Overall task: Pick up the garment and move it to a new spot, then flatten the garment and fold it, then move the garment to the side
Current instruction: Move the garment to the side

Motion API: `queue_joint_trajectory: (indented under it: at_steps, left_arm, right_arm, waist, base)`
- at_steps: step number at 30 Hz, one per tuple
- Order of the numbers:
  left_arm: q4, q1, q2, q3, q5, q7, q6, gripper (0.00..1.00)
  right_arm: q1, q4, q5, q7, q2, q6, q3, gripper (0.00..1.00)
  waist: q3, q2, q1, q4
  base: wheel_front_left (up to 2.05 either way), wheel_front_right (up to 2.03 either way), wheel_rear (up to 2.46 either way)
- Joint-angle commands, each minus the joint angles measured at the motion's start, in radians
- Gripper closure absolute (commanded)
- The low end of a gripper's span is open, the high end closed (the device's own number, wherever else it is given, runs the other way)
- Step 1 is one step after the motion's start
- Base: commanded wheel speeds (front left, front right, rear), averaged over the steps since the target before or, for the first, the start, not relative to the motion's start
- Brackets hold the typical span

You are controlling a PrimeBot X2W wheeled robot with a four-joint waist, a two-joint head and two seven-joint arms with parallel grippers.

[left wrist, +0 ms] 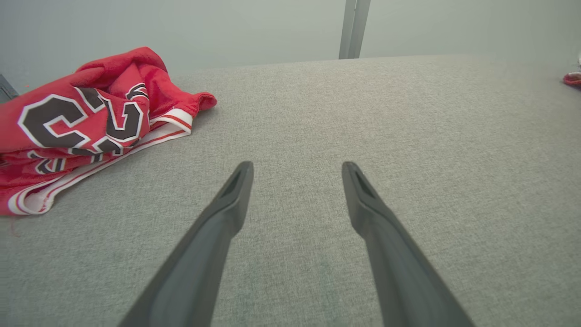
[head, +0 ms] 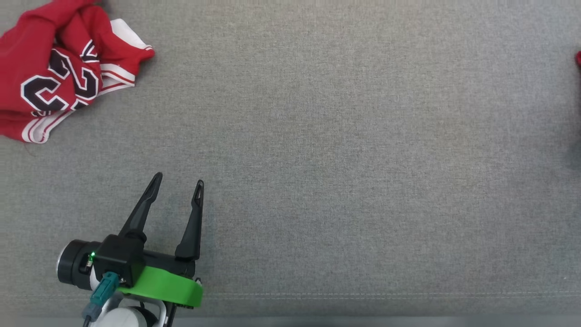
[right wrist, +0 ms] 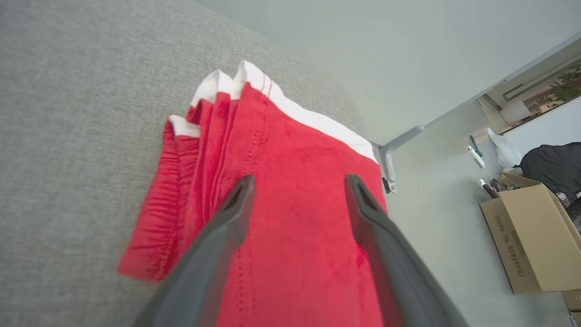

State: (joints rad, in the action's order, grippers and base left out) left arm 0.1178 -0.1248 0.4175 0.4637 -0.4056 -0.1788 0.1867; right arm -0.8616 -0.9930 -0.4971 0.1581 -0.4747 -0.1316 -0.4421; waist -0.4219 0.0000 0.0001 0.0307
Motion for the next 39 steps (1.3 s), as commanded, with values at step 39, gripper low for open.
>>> queue_joint_trajectory:
  at_steps: [39]
  left_arm:
    - [-0.277,0.139,-0.101,-0.04,-0.13,-0.068,0.041,0.0]
  right_arm:
    - [0.597,0.425,0.434,0.049,0.393,0.002,0.253,0.0]
  waist:
    - [0.537,0.0,-0.0001,0.021]
  base:
    - [0.0,0.0,0.0]
